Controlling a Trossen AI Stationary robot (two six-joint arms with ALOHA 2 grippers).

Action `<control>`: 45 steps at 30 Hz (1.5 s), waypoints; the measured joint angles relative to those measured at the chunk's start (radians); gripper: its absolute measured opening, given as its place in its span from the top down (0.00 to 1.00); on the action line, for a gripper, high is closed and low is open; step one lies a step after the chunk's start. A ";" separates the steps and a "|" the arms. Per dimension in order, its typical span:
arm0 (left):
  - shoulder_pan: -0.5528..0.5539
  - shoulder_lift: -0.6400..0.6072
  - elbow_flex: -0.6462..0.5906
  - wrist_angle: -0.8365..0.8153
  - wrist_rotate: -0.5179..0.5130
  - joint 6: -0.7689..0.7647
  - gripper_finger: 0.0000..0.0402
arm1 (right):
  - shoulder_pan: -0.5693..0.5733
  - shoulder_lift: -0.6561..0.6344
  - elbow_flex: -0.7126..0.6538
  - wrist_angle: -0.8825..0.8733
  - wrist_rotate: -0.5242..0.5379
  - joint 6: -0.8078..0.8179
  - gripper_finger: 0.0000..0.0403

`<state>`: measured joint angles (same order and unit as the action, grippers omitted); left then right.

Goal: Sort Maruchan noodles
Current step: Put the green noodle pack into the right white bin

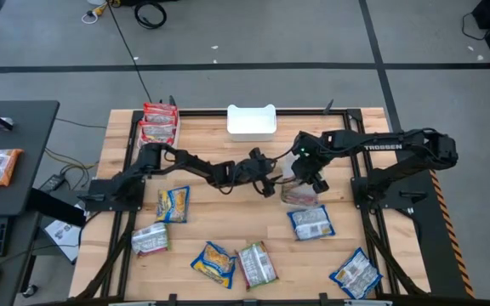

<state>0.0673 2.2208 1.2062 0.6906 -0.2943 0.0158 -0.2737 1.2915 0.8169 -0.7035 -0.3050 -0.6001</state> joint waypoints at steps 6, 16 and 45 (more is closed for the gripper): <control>-0.023 -0.001 0.005 -0.001 -0.011 0.022 0.29 | -0.013 0.000 0.000 -0.002 0.047 0.033 0.62; -0.050 -0.008 0.004 -0.183 -0.105 -0.019 0.29 | 0.056 0.000 0.000 0.008 0.248 0.449 0.62; -0.280 0.116 0.135 -0.051 -0.045 -0.157 0.29 | 0.098 -0.001 0.000 0.151 0.385 0.573 0.63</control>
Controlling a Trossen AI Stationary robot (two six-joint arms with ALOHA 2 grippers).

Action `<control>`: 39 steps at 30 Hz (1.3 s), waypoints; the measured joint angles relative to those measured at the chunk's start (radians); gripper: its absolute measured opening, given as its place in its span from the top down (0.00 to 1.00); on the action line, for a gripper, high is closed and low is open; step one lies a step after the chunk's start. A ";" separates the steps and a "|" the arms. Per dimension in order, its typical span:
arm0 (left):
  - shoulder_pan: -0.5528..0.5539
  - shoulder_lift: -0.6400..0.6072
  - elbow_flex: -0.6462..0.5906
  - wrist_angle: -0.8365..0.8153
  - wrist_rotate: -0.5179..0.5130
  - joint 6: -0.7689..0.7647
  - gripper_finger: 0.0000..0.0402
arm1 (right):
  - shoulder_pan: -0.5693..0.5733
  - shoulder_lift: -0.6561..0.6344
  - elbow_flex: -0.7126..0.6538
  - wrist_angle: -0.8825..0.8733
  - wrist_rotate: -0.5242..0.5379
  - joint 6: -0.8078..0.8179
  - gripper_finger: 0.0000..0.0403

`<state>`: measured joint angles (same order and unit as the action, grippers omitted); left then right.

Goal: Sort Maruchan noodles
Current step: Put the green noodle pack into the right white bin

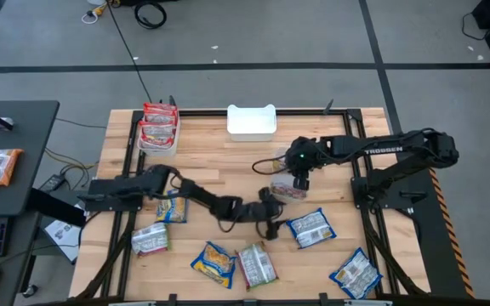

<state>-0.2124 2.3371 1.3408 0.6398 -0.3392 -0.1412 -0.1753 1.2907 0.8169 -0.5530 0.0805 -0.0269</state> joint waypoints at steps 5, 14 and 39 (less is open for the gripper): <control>0.063 0.027 0.071 -0.045 0.005 0.056 0.29 | 0.037 0.000 0.000 -0.013 0.009 0.031 0.63; 0.097 0.027 0.073 -0.067 0.004 0.057 0.29 | 0.041 -0.002 -0.098 0.044 0.054 0.125 0.57; -0.021 -0.283 0.074 -0.770 -0.049 0.234 0.29 | 0.165 -0.189 0.073 -0.063 0.195 -0.179 0.32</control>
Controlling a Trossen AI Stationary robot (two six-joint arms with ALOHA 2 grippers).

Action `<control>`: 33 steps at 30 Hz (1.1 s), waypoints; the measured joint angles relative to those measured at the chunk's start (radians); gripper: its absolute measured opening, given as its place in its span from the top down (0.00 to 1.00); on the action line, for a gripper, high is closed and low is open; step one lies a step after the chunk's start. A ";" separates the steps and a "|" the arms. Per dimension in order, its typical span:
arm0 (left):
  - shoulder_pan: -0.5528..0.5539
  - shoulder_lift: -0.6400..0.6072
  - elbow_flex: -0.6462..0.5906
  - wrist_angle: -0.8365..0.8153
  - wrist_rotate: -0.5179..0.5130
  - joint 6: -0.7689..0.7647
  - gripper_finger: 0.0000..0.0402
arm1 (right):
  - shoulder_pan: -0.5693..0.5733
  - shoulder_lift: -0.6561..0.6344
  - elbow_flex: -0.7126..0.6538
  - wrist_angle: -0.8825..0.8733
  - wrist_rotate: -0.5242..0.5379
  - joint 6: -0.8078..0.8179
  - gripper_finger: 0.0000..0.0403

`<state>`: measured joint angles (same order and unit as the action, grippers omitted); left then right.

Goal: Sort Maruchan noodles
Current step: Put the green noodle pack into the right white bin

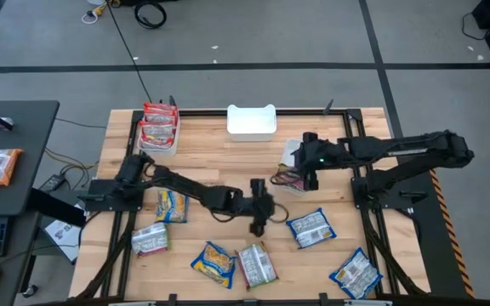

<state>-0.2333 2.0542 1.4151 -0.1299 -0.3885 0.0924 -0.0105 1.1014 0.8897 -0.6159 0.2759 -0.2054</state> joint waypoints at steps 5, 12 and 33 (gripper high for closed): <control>-0.089 -0.048 0.000 -0.308 0.002 -0.108 0.29 | 0.175 -0.001 0.065 0.029 0.044 0.047 0.33; -0.192 -0.044 -0.001 -0.409 0.118 -0.316 0.29 | 0.458 0.171 0.065 0.258 0.048 0.229 0.33; -0.306 -0.029 -0.133 -0.278 0.164 -0.557 0.29 | 0.787 0.832 0.344 0.325 0.123 0.494 0.33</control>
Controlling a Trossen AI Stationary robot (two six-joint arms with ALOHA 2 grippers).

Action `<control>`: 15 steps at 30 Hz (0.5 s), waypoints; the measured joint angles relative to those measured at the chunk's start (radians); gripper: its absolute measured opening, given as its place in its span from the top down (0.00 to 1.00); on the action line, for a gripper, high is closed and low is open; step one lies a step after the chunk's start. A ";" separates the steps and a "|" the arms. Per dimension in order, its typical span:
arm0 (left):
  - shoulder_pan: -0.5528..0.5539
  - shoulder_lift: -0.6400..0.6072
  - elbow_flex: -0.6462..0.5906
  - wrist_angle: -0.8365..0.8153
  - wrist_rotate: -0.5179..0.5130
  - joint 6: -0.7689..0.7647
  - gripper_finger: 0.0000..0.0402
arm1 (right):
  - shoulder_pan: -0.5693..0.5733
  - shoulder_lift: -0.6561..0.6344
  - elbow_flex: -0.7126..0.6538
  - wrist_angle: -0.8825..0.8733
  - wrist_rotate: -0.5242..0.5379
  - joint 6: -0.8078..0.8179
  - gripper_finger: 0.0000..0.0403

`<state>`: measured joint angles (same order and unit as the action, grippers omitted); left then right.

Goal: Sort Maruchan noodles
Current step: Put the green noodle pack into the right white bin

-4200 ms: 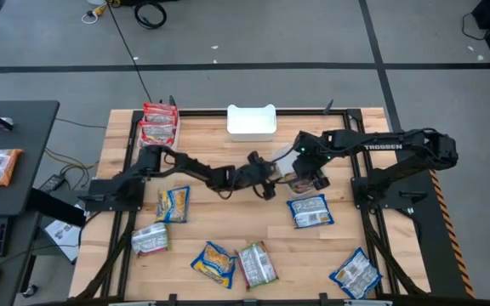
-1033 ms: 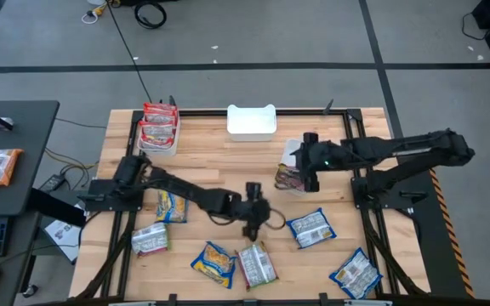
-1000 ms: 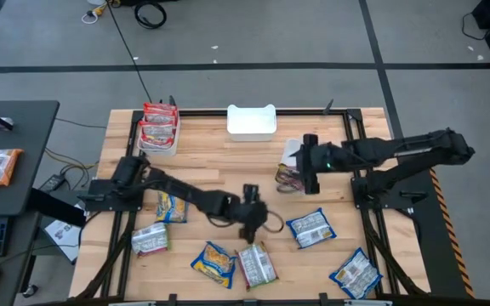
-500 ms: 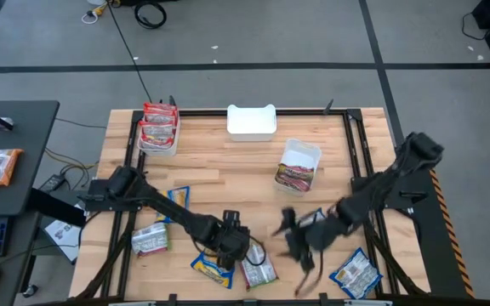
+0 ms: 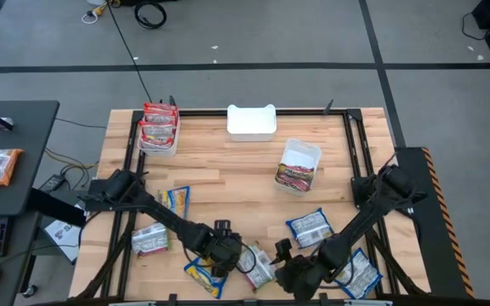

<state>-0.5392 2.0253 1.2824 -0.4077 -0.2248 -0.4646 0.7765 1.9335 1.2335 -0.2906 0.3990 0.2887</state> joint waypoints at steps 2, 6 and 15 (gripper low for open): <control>-0.001 -0.001 -0.019 0.044 -0.013 0.000 0.29 | -0.001 0.019 0.001 -0.024 0.003 0.015 0.33; 0.000 0.002 -0.022 0.082 -0.010 0.000 0.29 | -0.008 0.049 0.000 -0.112 0.045 0.022 0.33; -0.007 0.000 -0.022 0.111 0.069 0.014 0.29 | -0.116 0.049 -0.003 -0.477 0.352 0.055 0.33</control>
<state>-0.5461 2.0258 1.2602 -0.2966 -0.1554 -0.4507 0.6603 1.9825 1.2304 -0.7677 0.7511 0.3440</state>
